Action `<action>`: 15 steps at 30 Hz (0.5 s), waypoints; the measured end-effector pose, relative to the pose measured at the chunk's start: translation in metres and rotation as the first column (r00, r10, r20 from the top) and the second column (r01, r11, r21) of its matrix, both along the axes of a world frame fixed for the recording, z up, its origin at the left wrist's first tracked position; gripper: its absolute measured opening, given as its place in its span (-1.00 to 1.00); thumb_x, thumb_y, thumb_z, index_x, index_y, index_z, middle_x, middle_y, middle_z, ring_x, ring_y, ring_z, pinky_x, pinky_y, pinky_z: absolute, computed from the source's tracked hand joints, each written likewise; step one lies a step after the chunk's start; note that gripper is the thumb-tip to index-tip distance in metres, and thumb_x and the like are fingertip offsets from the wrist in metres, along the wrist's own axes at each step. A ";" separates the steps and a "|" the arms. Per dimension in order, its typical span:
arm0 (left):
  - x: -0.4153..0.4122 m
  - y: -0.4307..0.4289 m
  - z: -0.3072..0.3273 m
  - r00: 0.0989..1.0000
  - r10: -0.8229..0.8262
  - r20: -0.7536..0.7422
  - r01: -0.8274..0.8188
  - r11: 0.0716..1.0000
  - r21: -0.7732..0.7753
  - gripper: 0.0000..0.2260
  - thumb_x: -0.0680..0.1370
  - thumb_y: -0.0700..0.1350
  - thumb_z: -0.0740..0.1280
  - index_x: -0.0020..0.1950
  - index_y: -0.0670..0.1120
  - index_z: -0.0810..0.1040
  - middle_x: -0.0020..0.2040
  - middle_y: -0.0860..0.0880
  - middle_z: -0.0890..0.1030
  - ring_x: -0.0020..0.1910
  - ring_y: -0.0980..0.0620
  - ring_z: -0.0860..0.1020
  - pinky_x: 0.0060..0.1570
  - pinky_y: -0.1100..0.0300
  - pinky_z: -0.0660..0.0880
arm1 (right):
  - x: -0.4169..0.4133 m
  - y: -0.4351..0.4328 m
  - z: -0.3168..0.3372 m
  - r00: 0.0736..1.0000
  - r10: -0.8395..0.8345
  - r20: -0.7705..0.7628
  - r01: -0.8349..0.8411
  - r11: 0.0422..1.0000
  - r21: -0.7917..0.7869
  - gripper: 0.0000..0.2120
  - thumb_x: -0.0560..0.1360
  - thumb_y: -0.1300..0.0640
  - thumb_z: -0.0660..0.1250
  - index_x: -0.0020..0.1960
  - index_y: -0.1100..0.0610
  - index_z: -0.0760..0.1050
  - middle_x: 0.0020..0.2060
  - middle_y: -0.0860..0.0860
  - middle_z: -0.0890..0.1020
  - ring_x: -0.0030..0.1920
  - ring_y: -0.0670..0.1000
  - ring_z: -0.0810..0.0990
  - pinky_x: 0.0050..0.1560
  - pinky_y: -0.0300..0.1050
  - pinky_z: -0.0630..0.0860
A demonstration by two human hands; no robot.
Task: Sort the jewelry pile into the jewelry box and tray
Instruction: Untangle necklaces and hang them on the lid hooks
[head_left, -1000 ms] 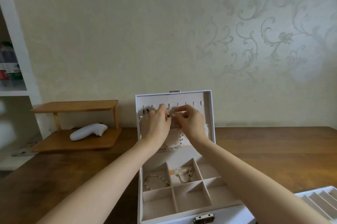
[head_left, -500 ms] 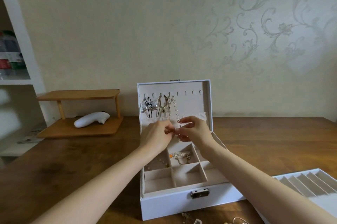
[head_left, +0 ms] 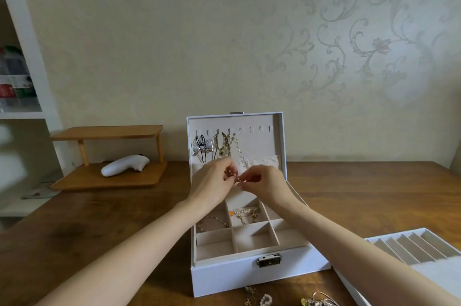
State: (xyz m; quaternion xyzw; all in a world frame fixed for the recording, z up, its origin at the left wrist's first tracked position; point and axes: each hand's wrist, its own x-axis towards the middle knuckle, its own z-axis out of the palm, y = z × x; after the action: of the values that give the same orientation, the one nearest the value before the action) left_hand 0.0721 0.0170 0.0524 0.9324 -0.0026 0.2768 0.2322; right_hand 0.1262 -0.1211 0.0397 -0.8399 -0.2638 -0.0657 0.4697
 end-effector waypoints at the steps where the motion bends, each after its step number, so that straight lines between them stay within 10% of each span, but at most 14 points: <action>1: 0.002 0.000 -0.001 1.000 -0.022 -0.004 0.022 0.997 -0.068 -0.92 0.51 -0.14 0.37 -0.12 0.04 0.52 -0.23 0.20 0.54 -0.27 0.22 0.46 -0.26 0.31 0.40 | 0.001 0.000 -0.001 0.998 -0.029 0.064 0.031 0.999 -0.030 -0.93 0.40 0.20 0.47 -0.11 0.15 0.65 -0.22 -0.01 0.53 -0.24 -0.09 0.48 -0.27 -0.45 0.34; 7: 0.007 0.008 -0.008 0.997 -0.074 -0.012 0.072 0.988 -0.136 -0.78 0.54 -0.25 0.29 0.16 -0.06 0.46 0.05 0.07 0.58 -0.02 0.13 0.56 -0.08 0.33 0.49 | 0.003 0.000 -0.003 0.986 0.017 0.167 -0.007 0.998 -0.057 -0.94 0.39 0.21 0.44 -0.23 0.10 0.60 -0.12 0.01 0.52 -0.14 -0.06 0.52 -0.14 -0.34 0.38; 15: 0.022 0.002 -0.012 0.998 0.058 -0.001 -0.057 0.985 0.166 -0.61 0.53 -0.34 0.24 0.35 -0.24 0.32 0.29 -0.16 0.31 0.26 -0.07 0.33 0.16 0.28 0.26 | 0.026 -0.004 0.050 0.998 0.031 -0.054 -0.003 0.890 0.457 -0.91 0.43 0.43 0.30 -0.22 0.30 0.45 -0.35 0.20 0.64 -0.33 0.09 0.67 -0.23 -0.04 0.64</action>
State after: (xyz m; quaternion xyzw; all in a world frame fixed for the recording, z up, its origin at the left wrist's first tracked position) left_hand 0.0946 0.0187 0.0402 0.9490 0.0020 0.2795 0.1458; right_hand 0.1522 -0.1254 0.0893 -0.7055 -0.2341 -0.0965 0.6619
